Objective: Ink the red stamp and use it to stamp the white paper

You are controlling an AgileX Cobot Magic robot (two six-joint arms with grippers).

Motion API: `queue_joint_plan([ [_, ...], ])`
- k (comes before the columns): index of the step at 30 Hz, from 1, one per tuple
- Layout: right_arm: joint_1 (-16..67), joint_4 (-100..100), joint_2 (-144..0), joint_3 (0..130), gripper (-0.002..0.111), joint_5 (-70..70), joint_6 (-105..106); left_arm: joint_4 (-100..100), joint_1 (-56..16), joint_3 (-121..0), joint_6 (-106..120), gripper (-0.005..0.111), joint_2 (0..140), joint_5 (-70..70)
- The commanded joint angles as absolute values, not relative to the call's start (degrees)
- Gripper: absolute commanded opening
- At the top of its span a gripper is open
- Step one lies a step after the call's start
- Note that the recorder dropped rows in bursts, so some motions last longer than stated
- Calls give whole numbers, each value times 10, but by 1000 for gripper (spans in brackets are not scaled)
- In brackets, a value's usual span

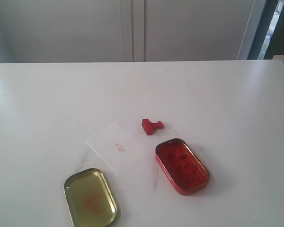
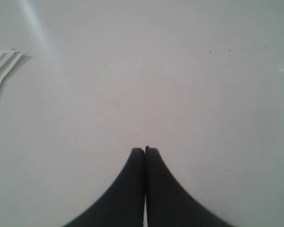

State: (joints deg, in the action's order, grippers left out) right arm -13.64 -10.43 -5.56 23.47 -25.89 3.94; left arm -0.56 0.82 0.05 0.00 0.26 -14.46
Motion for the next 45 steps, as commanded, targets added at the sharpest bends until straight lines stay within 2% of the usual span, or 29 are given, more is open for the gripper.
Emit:
queue_joint_plan([
  [1, -140, -105, -54, 232, 0, -256, 18, -13, 6, 0, 0, 0, 0, -146],
  [13, -140, -62, -54, 197, 0, -242, 18, -13, 6, 0, 0, 0, 0, -146],
  [19, -140, -40, 0, 104, 0, -229, 18, -13, 6, 0, 0, 0, 0, -146],
  [26, -140, -42, 0, 1, 0, -216, 18, -13, 6, 0, 0, 0, 0, -146],
  [45, -140, -43, 0, 0, 0, -196, 18, -13, 6, 0, 0, 0, 0, -146],
])
